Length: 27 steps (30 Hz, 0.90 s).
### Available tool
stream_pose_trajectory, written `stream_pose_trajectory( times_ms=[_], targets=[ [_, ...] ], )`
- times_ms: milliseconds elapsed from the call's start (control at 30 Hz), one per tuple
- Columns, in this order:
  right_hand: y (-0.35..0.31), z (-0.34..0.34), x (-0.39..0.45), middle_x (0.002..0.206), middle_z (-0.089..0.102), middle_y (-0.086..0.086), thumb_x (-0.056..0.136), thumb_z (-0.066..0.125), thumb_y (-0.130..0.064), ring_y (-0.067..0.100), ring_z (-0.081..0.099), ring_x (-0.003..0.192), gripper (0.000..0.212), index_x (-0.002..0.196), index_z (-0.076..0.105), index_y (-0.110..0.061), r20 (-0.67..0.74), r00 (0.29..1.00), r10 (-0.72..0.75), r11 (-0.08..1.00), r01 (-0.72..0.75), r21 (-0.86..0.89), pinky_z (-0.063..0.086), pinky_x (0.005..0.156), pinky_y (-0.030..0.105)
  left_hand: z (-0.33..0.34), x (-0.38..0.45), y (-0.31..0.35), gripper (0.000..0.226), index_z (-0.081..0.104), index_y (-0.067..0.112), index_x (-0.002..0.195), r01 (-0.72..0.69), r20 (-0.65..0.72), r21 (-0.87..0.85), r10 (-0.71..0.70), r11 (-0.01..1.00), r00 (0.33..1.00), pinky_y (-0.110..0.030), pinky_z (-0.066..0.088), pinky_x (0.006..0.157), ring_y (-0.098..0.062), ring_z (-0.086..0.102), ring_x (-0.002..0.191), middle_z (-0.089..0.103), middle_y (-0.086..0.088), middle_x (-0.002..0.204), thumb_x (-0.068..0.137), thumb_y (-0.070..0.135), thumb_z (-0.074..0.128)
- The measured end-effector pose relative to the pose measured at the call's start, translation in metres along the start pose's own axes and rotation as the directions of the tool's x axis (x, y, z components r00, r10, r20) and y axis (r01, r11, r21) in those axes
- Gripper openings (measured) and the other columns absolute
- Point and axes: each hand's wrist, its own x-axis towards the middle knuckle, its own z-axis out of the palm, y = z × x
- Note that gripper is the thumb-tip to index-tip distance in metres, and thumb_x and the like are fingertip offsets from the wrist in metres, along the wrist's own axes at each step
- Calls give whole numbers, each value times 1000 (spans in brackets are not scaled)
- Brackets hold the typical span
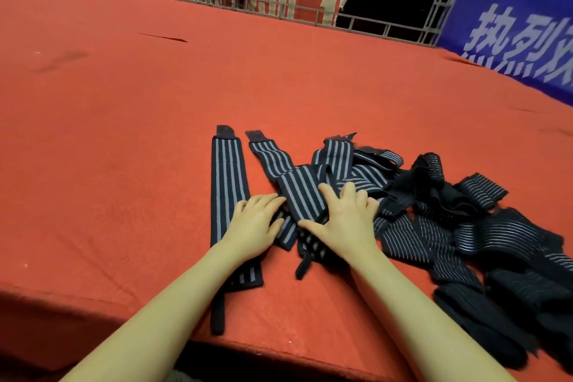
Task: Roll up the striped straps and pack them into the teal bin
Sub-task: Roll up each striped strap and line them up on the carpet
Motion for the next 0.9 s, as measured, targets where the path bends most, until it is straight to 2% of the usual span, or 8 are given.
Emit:
stream_pose_trajectory(
  times_ms=[100,167,333,467,633,700,767,900],
  targets=[
    [-4,6,10,129,43,9,83,59,-51,33,40,116,49,120,57,-18,16,996,-83,995,83,-59,22,97,45,2,2,-5,49,32,26,147,-28,7,70,27,997,1000,-36,15,112,-15,21,141,28,7,154,99,35,40],
    [-9,13,16,141,44,10,86,57,-41,31,39,128,49,128,55,-15,-14,986,-167,986,167,-5,14,101,46,4,4,-9,48,37,24,145,-72,-23,95,75,993,997,-39,18,111,-19,25,141,30,4,154,99,35,41],
    [-18,33,34,160,18,0,93,31,-65,17,13,147,75,152,19,-21,161,962,-220,975,222,8,-1,113,48,14,4,-13,56,38,26,144,-96,70,132,87,987,994,-38,12,113,-18,18,144,25,6,156,95,47,22],
    [-12,50,52,152,35,-3,88,35,-70,18,24,143,77,145,33,-18,227,964,-140,990,141,15,5,112,50,11,13,-21,49,31,29,148,-78,168,112,59,991,984,-39,3,115,-13,10,146,21,10,157,101,44,29],
    [-16,61,58,148,40,8,84,54,-40,26,38,133,67,144,38,-14,-93,964,-248,968,250,6,25,102,48,6,21,-31,48,37,31,144,-128,202,128,101,983,974,-40,2,114,-11,14,145,31,11,153,99,48,34],
    [-19,64,64,147,43,7,81,47,-29,25,39,133,62,142,42,-18,-118,931,-346,938,343,-42,22,102,47,6,24,-34,47,41,32,142,-141,194,142,113,980,975,-39,3,113,-10,18,144,35,12,151,99,48,35],
    [-20,70,68,135,56,4,81,55,-24,22,49,127,52,133,54,-19,-91,904,-418,907,408,-105,18,103,47,8,26,-35,52,45,31,140,-151,186,138,124,979,975,-39,4,113,-10,21,143,39,11,149,96,54,29],
    [-12,79,73,130,59,-2,90,58,-42,17,51,126,48,131,53,-19,-36,952,-303,953,304,7,8,104,47,12,25,-36,75,47,30,138,-163,160,130,141,978,977,-41,6,112,-13,21,143,37,11,150,82,60,7]
  ],
)
